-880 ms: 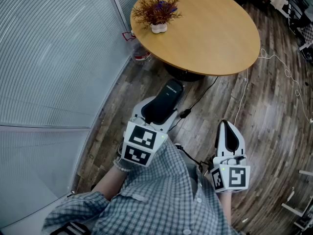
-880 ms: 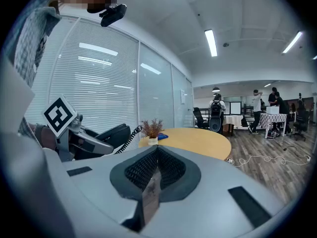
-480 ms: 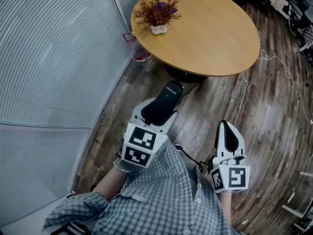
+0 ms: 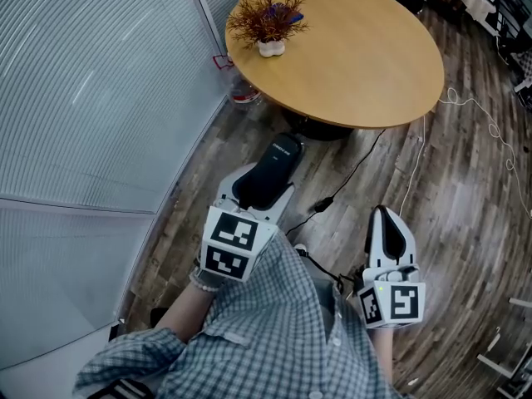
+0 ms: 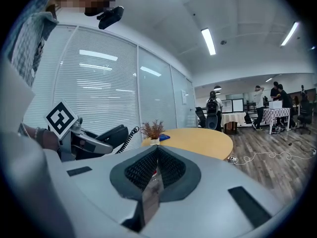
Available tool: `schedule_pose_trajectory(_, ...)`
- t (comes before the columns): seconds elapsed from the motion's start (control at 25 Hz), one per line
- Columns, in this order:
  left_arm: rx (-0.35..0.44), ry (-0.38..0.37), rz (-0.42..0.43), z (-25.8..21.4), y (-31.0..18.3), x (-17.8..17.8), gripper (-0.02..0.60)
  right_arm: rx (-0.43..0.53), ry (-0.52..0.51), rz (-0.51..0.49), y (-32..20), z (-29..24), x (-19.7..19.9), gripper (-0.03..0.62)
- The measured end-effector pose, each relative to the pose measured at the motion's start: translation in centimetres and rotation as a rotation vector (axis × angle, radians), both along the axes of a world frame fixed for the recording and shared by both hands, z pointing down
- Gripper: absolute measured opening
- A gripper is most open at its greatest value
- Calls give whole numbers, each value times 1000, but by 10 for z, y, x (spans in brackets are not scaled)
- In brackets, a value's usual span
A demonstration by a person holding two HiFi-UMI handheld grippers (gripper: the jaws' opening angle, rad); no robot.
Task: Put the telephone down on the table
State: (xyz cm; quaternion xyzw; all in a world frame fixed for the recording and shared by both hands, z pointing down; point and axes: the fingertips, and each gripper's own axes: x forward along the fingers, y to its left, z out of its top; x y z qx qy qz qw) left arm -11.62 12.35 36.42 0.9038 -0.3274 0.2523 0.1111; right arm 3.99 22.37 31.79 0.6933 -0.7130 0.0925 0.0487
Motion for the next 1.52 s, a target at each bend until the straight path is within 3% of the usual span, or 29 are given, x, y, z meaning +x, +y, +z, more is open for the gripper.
schedule_pose_trajectory(0.24,-18,45,-43,-4,7,13,279,-3,0,-14,15,4,17,8)
schedule_pose_trajectory(0.68,-46,78,-42,-4,1,42,279,11,1,8,16,7,46,8)
schedule_pose_trajectory(0.92,-26,63,-51,3,-51,45,279,6,1,0,-26,13,46,8)
schedule_pose_trajectory(1.12,-42,40,-51,11,-106,51,279,17,-91,8,-80,10,52,8)
schedule_pose_trajectory(1.52,-93,-28,-5,42,-215,76,279,-30,-72,49,-179,9,65,8)
